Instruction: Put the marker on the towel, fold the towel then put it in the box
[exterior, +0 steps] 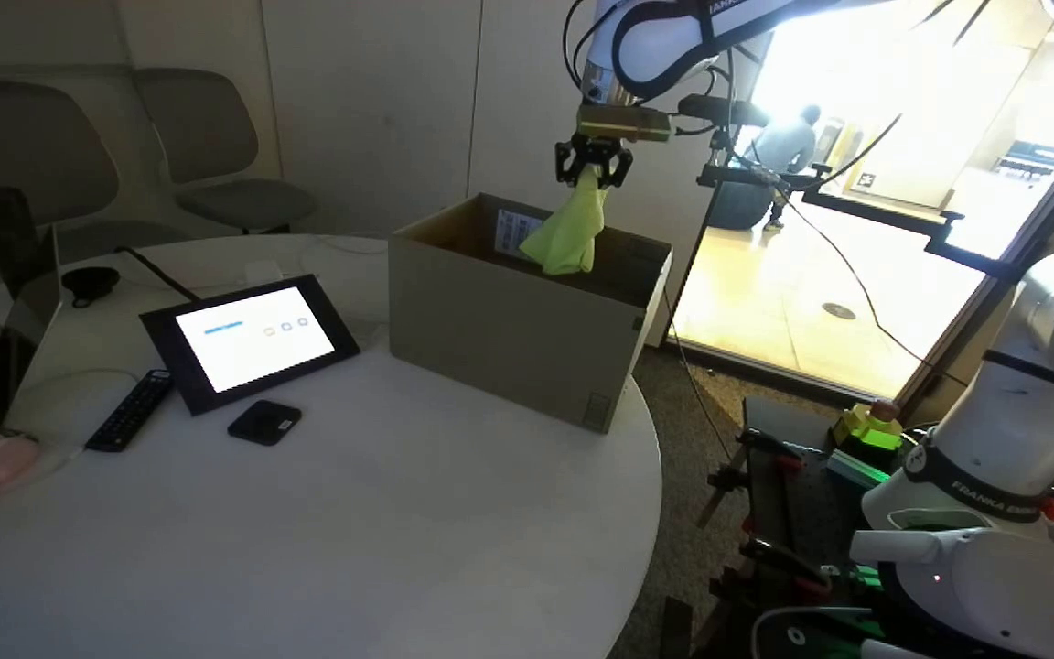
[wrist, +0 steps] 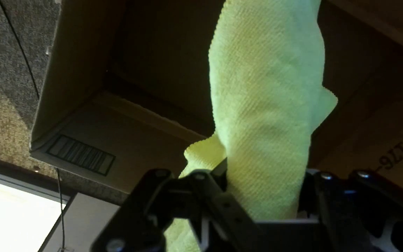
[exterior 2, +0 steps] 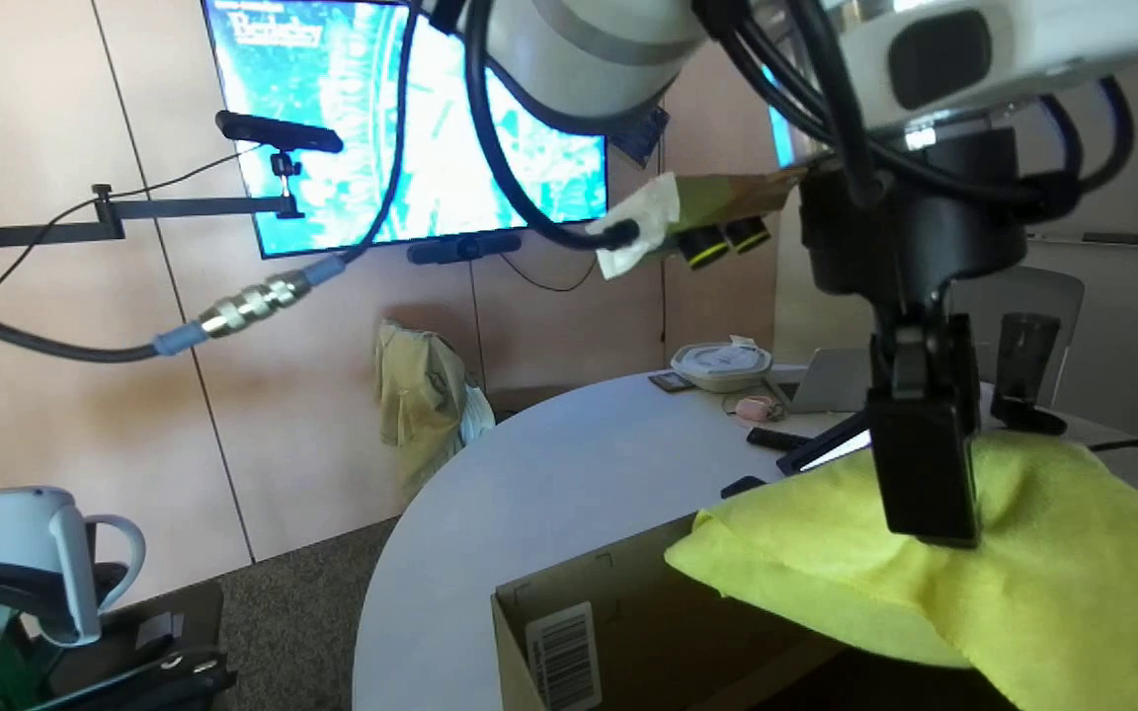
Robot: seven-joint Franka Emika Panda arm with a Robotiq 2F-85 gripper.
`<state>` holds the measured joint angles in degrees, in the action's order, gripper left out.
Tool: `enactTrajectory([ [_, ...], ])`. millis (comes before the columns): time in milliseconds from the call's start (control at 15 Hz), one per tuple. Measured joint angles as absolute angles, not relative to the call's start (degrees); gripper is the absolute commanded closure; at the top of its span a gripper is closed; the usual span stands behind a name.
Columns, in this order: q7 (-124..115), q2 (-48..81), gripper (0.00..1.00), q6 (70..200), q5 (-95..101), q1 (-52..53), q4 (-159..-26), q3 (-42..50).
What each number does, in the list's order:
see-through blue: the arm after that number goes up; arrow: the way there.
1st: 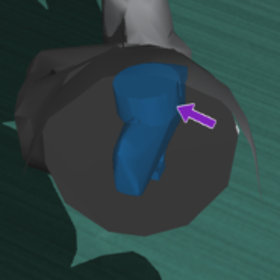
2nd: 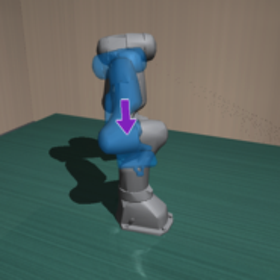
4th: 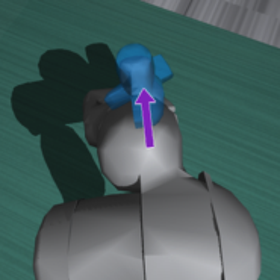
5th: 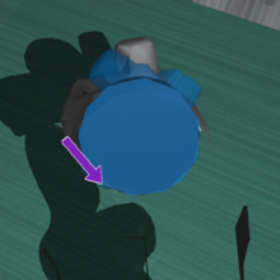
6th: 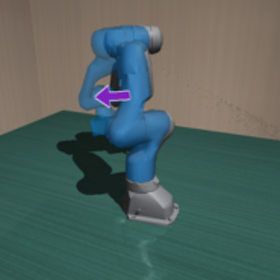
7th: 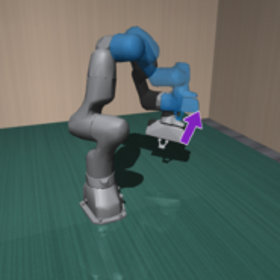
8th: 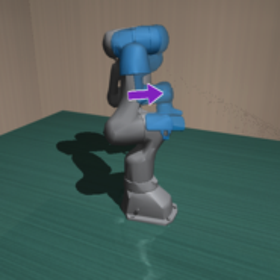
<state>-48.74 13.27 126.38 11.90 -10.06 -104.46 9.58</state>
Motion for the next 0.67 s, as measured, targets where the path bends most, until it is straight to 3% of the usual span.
enactTrajectory([
  [67, -49.40, 15.16, 0.58, 126.17, 11.87, -10.02, -103.04, 9.84],
  [533, -50.88, 22.02, 0.03, 123.95, 11.83, -9.61, -97.50, 11.95],
  [667, -50.86, 21.95, 0.00, 123.42, 11.83, -9.50, -97.38, 12.39],
])
